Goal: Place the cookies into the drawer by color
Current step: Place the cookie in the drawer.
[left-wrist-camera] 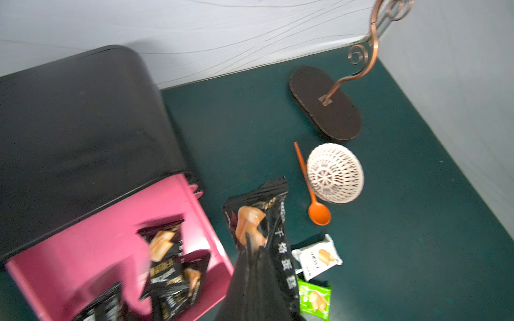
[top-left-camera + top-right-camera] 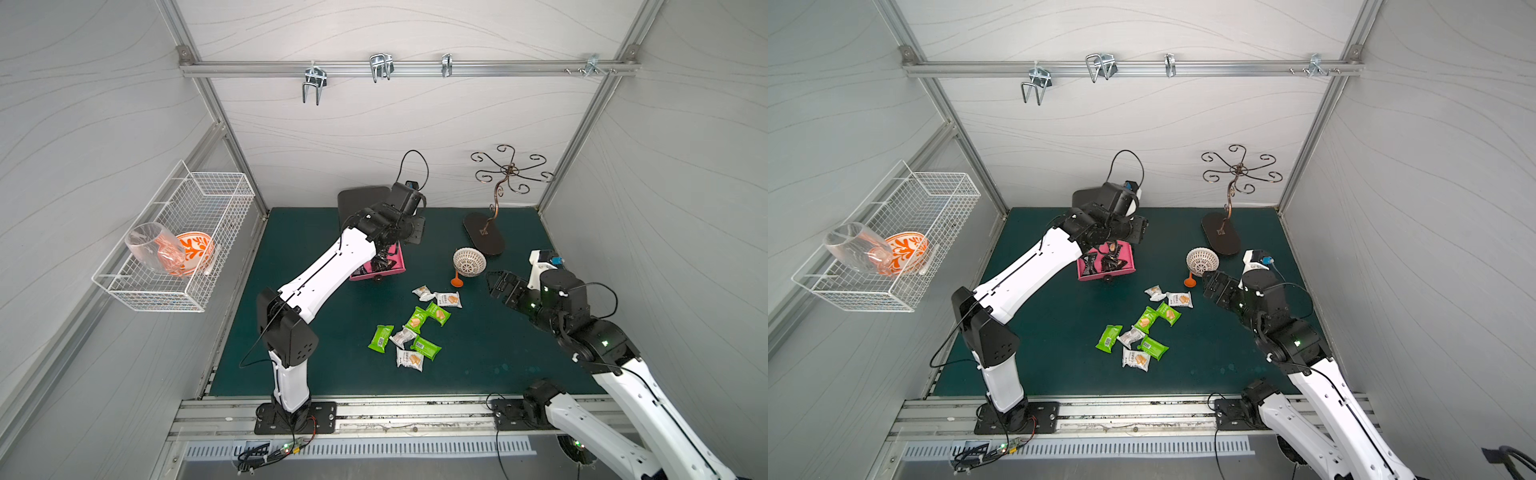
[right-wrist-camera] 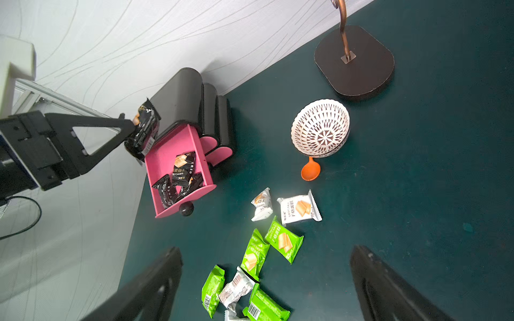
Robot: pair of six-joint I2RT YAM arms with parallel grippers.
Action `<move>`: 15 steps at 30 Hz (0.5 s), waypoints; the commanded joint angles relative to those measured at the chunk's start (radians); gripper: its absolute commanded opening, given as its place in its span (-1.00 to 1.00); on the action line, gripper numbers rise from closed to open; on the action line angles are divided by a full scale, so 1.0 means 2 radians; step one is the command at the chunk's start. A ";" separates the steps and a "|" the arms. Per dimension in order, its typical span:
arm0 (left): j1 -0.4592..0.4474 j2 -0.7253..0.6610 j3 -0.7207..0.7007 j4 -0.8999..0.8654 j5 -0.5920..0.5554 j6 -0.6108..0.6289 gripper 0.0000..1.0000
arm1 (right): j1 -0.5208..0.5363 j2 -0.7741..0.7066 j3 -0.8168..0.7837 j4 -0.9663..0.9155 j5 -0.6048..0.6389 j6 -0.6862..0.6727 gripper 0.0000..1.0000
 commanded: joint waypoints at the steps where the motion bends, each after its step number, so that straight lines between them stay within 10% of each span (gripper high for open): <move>1: 0.020 -0.020 -0.031 0.022 -0.030 0.019 -1.00 | -0.002 0.005 -0.002 0.014 -0.006 0.004 0.98; 15: 0.075 0.007 -0.110 0.056 -0.105 0.092 -1.00 | -0.003 0.005 0.001 0.009 -0.001 0.004 0.98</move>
